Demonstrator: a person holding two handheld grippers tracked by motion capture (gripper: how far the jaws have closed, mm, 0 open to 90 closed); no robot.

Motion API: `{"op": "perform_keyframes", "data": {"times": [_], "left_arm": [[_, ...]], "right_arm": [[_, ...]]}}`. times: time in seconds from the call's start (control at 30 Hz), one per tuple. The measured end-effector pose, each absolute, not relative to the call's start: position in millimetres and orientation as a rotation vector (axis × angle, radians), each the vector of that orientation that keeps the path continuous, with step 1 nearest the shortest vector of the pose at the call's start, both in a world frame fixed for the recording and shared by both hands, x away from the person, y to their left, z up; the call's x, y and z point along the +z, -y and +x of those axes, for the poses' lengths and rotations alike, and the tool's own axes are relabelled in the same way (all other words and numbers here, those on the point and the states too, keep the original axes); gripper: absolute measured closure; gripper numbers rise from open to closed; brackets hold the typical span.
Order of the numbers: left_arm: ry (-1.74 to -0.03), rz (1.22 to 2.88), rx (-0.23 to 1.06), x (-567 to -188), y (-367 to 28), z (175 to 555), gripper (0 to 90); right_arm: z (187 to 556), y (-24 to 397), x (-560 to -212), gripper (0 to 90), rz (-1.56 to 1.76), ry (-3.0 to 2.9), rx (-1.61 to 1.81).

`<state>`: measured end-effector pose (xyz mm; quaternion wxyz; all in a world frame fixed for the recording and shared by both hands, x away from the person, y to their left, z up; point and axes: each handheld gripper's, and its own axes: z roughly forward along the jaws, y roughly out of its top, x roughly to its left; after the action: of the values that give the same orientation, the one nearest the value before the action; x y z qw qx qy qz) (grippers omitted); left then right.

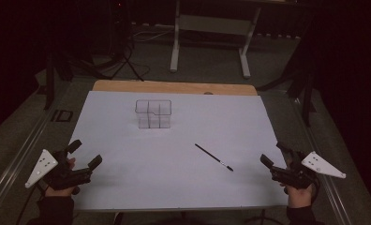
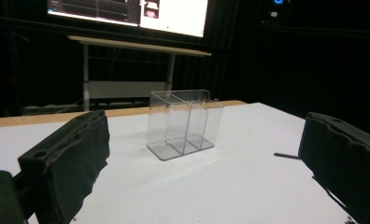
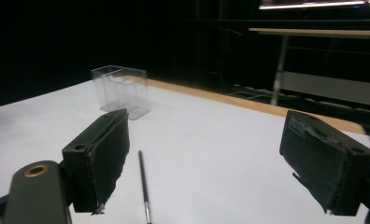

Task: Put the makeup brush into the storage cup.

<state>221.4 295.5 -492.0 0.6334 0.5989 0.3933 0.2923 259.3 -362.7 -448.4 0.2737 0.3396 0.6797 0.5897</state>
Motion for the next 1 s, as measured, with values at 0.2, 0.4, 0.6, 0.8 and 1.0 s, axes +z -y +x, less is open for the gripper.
{"op": "perform_keyframes", "data": {"times": [0.2,0.4,0.6,0.8,1.0], "left_arm": [[-0.893,1.369,0.675,-490,-294,221,2.6],[-0.889,1.378,0.67,-489,-294,222,2.6],[-0.89,1.382,0.661,-489,-293,222,2.6],[-0.894,1.364,0.644,-488,-294,222,2.6],[-0.894,1.368,0.644,-488,-293,222,2.6]], "right_arm": [[257,355,-431,16.4,0.893,-1.86,1.59],[265,340,-417,11.2,0.891,-1.97,1.557],[277,328,-408,10.5,0.898,-2.047,1.574],[287,314,-400,10.2,0.882,-2.123,1.539],[296,301,-397,11.4,0.872,-2.198,1.475]]}}
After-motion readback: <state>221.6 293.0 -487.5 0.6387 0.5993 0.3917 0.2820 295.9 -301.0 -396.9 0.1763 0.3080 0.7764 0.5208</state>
